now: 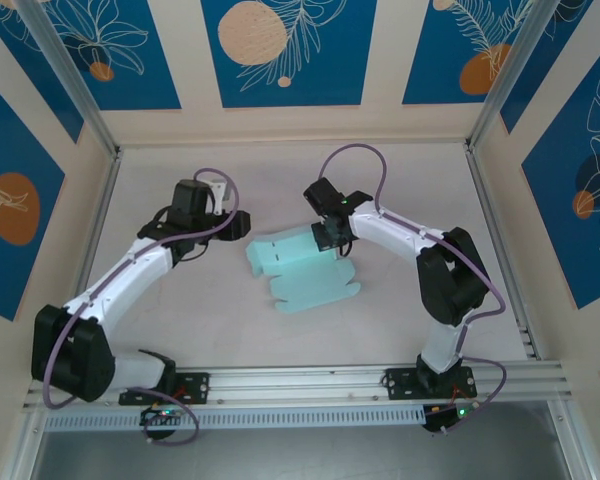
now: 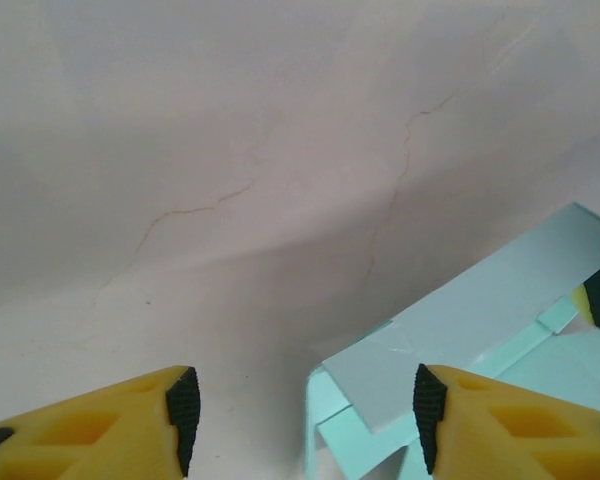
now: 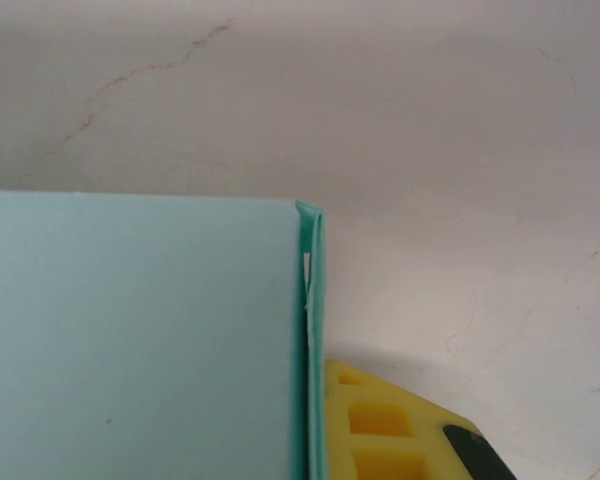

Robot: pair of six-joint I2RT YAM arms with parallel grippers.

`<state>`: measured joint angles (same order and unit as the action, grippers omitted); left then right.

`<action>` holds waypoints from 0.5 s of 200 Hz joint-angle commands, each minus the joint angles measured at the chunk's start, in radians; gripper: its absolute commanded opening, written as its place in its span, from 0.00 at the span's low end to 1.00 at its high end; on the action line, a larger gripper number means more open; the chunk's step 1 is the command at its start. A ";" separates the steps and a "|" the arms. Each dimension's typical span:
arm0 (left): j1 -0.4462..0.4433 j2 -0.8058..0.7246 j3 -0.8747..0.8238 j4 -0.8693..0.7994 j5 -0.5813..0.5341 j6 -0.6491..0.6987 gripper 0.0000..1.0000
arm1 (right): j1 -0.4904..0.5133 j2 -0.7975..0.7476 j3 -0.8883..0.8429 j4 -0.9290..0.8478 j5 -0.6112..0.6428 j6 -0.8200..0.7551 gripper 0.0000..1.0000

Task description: Fold the paper box

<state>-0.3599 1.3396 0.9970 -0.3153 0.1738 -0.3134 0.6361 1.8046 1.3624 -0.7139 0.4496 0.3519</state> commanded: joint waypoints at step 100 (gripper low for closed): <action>-0.114 0.174 0.045 0.066 -0.045 -0.126 0.20 | -0.004 0.014 -0.037 0.101 0.030 0.097 0.00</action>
<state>-0.4519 1.4815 1.0584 -0.2798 0.1703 -0.3931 0.6365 1.8057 1.3365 -0.6411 0.4721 0.4141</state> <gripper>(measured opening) 0.221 0.095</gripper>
